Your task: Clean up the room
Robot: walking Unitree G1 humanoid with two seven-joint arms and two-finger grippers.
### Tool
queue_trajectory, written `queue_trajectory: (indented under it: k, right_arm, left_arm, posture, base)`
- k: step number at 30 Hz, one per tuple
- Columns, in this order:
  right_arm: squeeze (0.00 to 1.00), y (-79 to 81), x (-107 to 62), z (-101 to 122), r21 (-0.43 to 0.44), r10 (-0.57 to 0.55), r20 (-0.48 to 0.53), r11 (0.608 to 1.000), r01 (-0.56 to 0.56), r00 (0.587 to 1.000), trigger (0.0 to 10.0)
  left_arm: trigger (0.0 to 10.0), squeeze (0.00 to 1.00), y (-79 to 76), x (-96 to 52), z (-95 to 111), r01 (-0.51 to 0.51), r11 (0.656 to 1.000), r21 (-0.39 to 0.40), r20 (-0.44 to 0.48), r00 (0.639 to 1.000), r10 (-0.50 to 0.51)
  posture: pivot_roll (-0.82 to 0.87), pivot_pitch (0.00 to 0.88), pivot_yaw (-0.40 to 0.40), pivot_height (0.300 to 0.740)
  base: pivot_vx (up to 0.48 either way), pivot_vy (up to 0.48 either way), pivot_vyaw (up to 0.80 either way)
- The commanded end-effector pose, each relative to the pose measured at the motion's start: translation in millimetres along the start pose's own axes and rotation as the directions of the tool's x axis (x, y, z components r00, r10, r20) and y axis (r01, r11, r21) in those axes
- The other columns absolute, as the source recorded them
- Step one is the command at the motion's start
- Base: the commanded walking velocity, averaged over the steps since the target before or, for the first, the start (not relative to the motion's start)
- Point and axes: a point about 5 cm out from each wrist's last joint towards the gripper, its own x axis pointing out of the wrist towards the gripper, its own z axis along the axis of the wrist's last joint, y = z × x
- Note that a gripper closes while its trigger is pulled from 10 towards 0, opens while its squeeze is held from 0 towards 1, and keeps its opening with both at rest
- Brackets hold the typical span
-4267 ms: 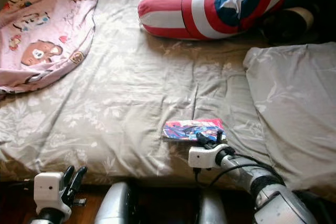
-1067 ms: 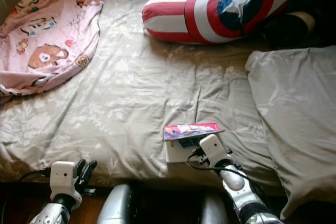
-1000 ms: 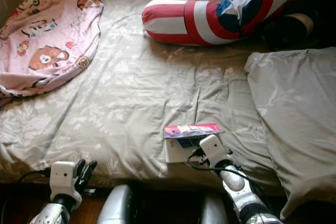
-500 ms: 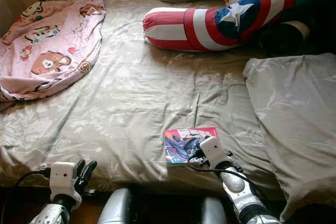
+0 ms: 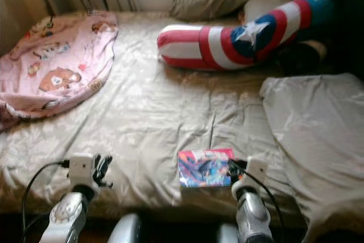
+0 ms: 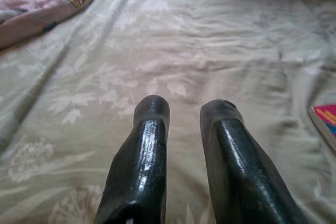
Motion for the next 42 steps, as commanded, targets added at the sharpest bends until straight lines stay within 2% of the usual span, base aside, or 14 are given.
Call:
queue_trajectory:
  k: [1,3,7,11,13,19,22,25,26,36,38,42]
  right_arm:
    - [0.00,-1.5,-1.7,-5.4,0.007,-0.017,-0.032,1.000,0.018,0.999,10.0]
    - [0.00,-8.1,-2.8,-6.3,0.045,-0.044,-0.043,0.998,0.046,0.998,10.0]
    - [0.00,-12.6,-3.7,-7.1,0.066,-0.053,-0.054,0.996,0.056,0.997,10.0]
    - [0.00,-16.4,-6.3,-12.0,0.031,-0.053,-0.091,0.998,0.056,0.994,10.0]
    - [0.00,-16.9,-7.3,-14.4,0.029,-0.050,-0.106,0.998,0.053,0.993,10.0]
    - [0.00,-19.1,-13.7,-28.6,-0.067,-0.039,-0.204,0.997,0.026,0.978,10.0]
    - [0.00,-23.2,-23.8,-47.4,-0.161,-0.061,-0.325,0.987,0.009,0.944,10.0]
    - [0.00,-25.3,-30.0,-56.4,-0.179,-0.071,-0.369,0.984,0.004,0.927,10.0]
    - [0.00,-27.1,-34.8,-63.1,-0.191,-0.085,-0.401,0.982,0.007,0.912,10.0]
    - [0.00,-27.9,-50.8,-83.7,-0.229,-0.094,-0.479,0.973,-0.021,0.873,10.0]
    - [0.00,-27.6,-54.2,-87.8,-0.256,-0.086,-0.498,0.965,-0.052,0.863,10.0]
    - [0.00,-27.7,-56.0,-89.7,-0.237,-0.085,-0.504,0.971,-0.043,0.859,10.0]
  left_arm:
    - [10.0,0.00,0.6,-2.6,-10.4,-0.009,1.000,-0.002,-0.041,0.999,0.009]
    - [10.0,0.00,-0.4,1.5,-16.0,-0.010,1.000,-0.008,-0.048,0.999,0.009]
    - [10.0,0.00,-0.8,3.8,-19.1,-0.010,1.000,-0.009,-0.050,0.999,0.010]
    - [10.0,0.00,1.9,3.4,-25.6,-0.029,0.999,-0.031,-0.081,0.996,0.027]
    - [10.0,0.00,3.5,2.5,-28.5,-0.038,0.999,-0.039,-0.095,0.995,0.034]
    - [10.0,0.00,5.2,0.0,-48.0,-0.067,0.995,-0.072,-0.206,0.977,0.051]
    - [10.0,0.00,6.0,-7.9,-66.5,-0.094,0.991,-0.098,-0.318,0.946,0.058]
    - [10.0,0.00,5.7,-15.4,-78.1,-0.102,0.990,-0.098,-0.387,0.920,0.057]
    - [10.0,0.00,5.4,-21.4,-86.0,-0.105,0.990,-0.090,-0.432,0.900,0.056]
    - [10.0,0.00,5.1,-41.5,-108.0,-0.132,0.988,-0.076,-0.538,0.840,0.071]
    - [10.0,0.00,7.2,-45.7,-111.4,-0.137,0.988,-0.072,-0.555,0.829,0.075]
    - [10.0,0.00,11.3,-50.2,-114.4,-0.151,0.986,-0.071,-0.569,0.818,0.084]
  posture:
    - [0.05,0.000,0.022,0.680]
    - [0.05,0.000,0.020,0.700]
    - [0.05,0.000,0.021,0.715]
    - [0.04,0.000,0.027,0.740]
    - [0.04,0.000,0.029,0.740]
    - [0.04,0.000,0.031,0.740]
    - [0.04,0.000,0.043,0.740]
    - [0.04,0.000,0.042,0.740]
    - [0.04,0.000,0.046,0.740]
    - [0.03,0.000,0.056,0.740]
    - [0.03,0.000,0.057,0.740]
    - [0.03,0.000,0.057,0.740]
  base:
    - [0.000,0.000,0.00]
    - [0.000,0.000,0.00]
    - [0.000,0.000,0.00]
    - [0.000,0.000,0.00]
    - [0.000,0.000,0.00]
    - [0.000,0.000,0.00]
    - [0.000,0.000,0.00]
    - [0.000,0.000,0.00]
    - [0.000,0.000,0.00]
    - [0.000,0.000,0.00]
    - [0.000,0.000,0.80]
    - [0.000,0.000,0.80]
